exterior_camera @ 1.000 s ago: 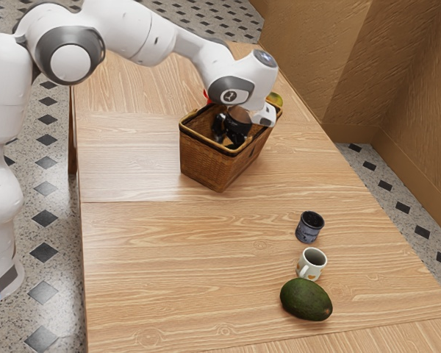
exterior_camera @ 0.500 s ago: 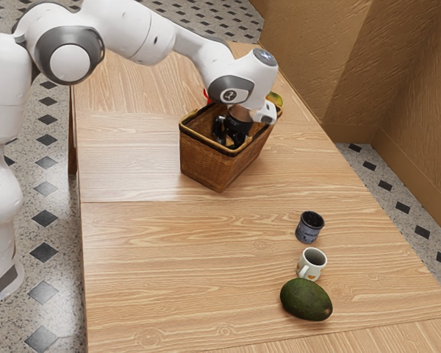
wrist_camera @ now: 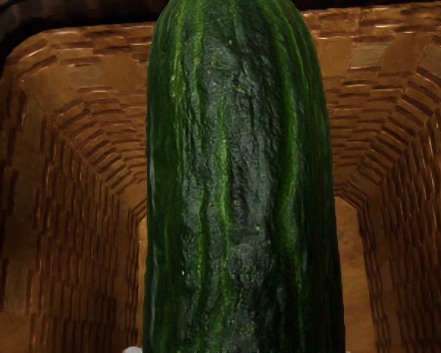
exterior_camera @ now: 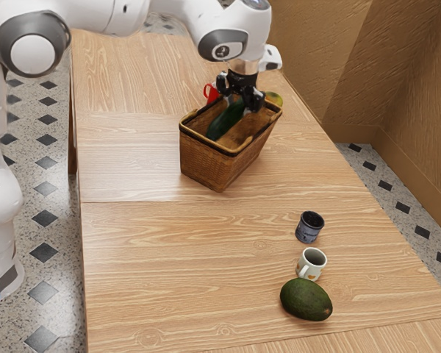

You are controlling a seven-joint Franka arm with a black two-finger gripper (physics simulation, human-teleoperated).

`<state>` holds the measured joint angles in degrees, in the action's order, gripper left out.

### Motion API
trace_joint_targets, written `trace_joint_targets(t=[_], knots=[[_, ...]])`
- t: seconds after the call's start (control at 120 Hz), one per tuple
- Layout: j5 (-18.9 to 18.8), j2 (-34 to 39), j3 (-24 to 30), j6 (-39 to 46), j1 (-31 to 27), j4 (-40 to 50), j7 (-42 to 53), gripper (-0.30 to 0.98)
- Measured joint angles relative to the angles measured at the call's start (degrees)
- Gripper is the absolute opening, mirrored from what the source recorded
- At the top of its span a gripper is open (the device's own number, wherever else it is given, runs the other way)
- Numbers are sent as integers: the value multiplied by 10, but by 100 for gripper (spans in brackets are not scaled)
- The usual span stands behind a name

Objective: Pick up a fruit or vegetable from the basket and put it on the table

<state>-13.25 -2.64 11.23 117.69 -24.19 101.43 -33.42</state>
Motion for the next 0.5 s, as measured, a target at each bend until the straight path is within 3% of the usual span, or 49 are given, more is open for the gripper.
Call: trace_joint_targets(t=[0.275,0.5], knots=[[-29,69,-41,0,8,-85,20,21],[-31,151,-67,-6,-65,27,39,21]])
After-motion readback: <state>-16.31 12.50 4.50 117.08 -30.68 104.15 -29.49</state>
